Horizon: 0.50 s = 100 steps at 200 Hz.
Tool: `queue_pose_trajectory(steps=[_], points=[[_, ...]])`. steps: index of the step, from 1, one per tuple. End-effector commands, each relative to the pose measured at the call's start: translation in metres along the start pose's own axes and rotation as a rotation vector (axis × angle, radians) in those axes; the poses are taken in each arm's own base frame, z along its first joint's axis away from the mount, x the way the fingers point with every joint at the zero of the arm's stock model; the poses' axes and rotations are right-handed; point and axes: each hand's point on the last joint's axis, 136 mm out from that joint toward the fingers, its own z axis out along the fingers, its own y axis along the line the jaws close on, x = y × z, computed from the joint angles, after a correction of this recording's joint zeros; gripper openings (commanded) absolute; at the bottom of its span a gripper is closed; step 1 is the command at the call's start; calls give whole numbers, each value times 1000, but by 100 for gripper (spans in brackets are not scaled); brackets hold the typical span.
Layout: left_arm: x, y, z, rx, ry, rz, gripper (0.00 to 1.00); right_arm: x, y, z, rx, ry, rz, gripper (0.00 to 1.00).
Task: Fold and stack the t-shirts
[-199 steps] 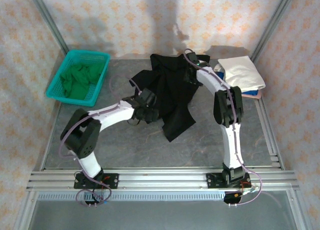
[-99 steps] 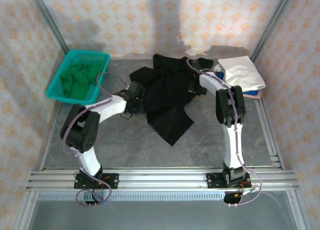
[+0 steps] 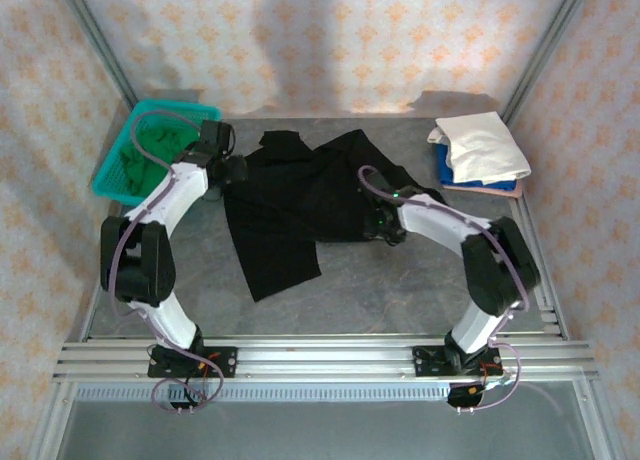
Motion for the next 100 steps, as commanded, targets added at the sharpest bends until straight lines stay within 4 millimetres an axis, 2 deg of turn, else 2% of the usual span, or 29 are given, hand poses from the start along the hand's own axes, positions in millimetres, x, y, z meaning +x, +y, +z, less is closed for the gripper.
queue_pose_trajectory(steps=[1, 17, 35, 52, 64, 78, 100], points=[[43, 21, -18, -71, 49, -10, 71, -27, -62, -5, 118, -63, 131, 52], [72, 34, -21, -102, 85, -48, 71, -43, -85, -5, 181, -84, 169, 55], [113, 34, -26, -84, 123, -73, 72, -55, -119, -4, 291, -103, 219, 57], [146, 26, -29, -48, 127, -100, 74, -65, -141, 2, 292, -109, 304, 58], [167, 19, -29, -27, 139, -114, 75, -71, -145, 9, 266, -105, 340, 58], [186, 19, -25, -39, 164, -119, 75, -80, -141, 19, 235, -103, 342, 58], [200, 2, -11, 9, 189, -125, 76, -91, -137, 36, 237, -78, 340, 56]])
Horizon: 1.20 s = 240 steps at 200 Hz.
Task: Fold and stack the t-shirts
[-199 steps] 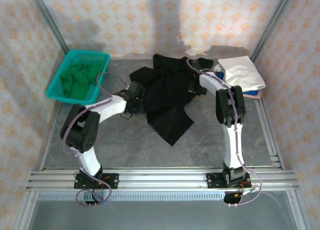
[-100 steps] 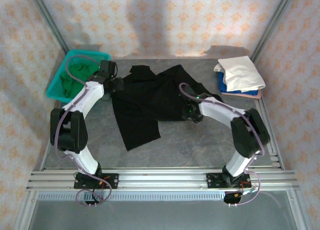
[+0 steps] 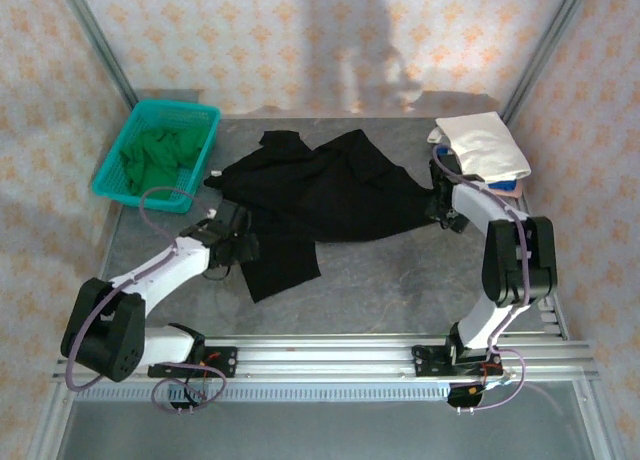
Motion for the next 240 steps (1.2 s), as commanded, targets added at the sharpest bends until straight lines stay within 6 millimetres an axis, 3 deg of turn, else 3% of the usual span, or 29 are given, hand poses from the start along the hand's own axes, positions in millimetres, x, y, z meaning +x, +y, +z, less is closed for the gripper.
queue_pose_trajectory(steps=[1, 23, 38, 46, 61, 74, 92, 117, 137, 158, 175, 196, 211, 222, 240], points=[[-1, -15, 13, 42, -26, -81, 76, -15, 20, 10, -24, -14, -11, 56], [7, -29, 29, 58, 17, -59, 75, -13, 31, 26, -37, 19, -9, 54], [11, -33, 40, 48, 42, -47, 71, -15, 22, 35, 15, 24, 24, 51], [10, -35, 43, 51, 47, -47, 64, -17, 22, 39, 3, 18, 45, 48], [6, -42, 44, 71, 46, -44, 42, -12, 32, 42, -80, 55, 71, 42], [3, -44, 40, 82, 32, -42, 24, -6, 31, 41, -87, 75, 78, 36], [-1, -41, 30, 86, 7, -45, 0, 2, 19, 38, -76, 55, 93, 17], [-14, -31, -8, 111, -73, -73, 0, 15, 12, 18, -139, 60, 105, 0], [-31, -18, -67, 147, -203, -107, 0, 22, 9, -24, -231, 26, 106, 0], [-57, -5, -142, 225, -416, -169, 0, 14, 15, -96, -342, -81, 72, 0], [-77, 1, -191, 261, -539, -184, 0, 1, 23, -153, -434, -176, 50, 0], [-109, -5, -239, 257, -633, -147, 0, -30, 28, -213, -519, -302, 68, 0], [-144, -16, -272, 237, -718, -103, 0, -58, 29, -252, -565, -404, 94, 0], [-171, -23, -290, 220, -754, -89, 0, -83, 32, -271, -563, -481, 124, 0], [-224, -40, -311, 226, -800, -65, 0, -125, 50, -283, -523, -546, 144, 0]])
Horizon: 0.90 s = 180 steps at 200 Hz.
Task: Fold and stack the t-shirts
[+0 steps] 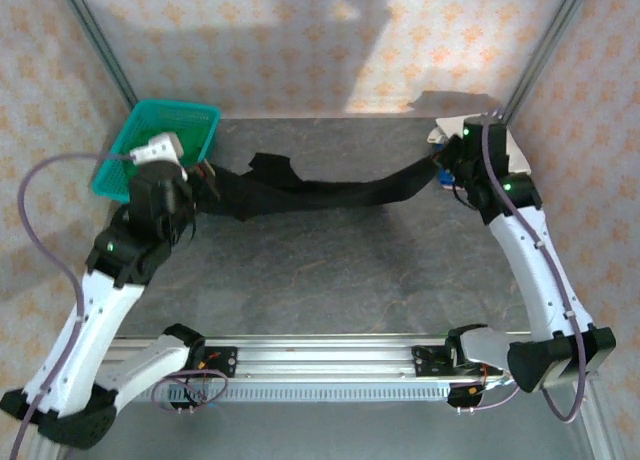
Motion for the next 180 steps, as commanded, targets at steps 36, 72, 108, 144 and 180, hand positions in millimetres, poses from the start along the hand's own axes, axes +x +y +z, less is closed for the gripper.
queue_pose_trajectory(steps=[36, 72, 108, 144, 180], points=[[-133, -59, 98, -5, -74, 222, 0, -103, 35, 68, 228, -206, -37, 0], [-201, -102, 121, 117, -280, 293, 0, -151, 66, 82, 191, -361, 19, 0], [-255, -90, 99, 166, -454, 185, 0, -206, 85, 49, 85, -494, 76, 0], [-283, -93, 33, 177, -564, 209, 0, -232, 52, 8, 90, -513, 126, 0], [-222, -93, 20, 248, -322, 242, 0, -175, 19, 19, 176, -241, -17, 0]])
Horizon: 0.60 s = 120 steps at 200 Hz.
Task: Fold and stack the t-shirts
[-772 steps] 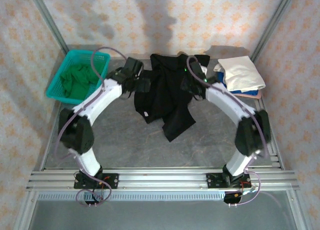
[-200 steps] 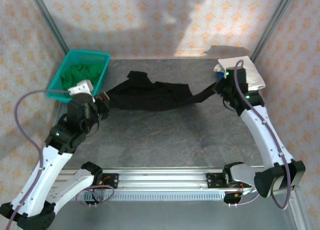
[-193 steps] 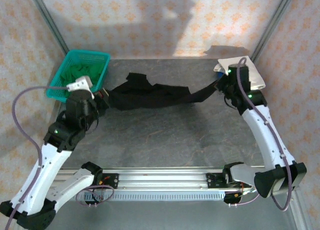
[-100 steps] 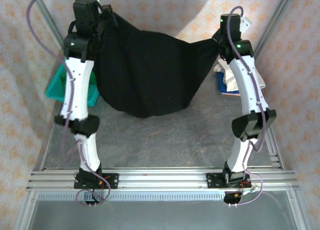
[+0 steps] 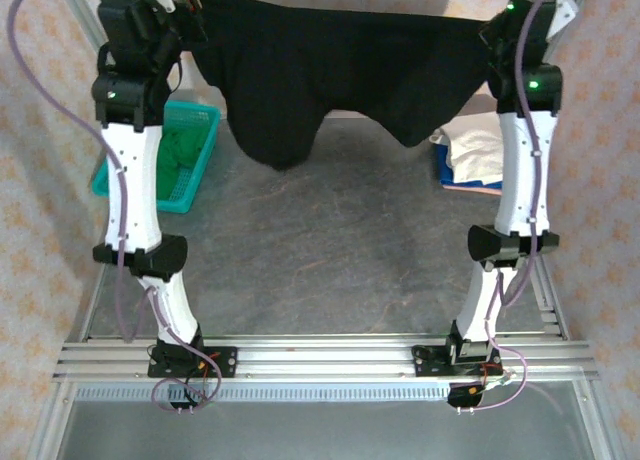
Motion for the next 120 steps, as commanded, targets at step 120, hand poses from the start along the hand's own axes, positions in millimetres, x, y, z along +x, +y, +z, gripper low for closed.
queue_pose_trajectory(steps=[120], points=[[457, 86, -263, -337, 813, -360, 5, 346, -303, -133, 505, 837, -218, 10]])
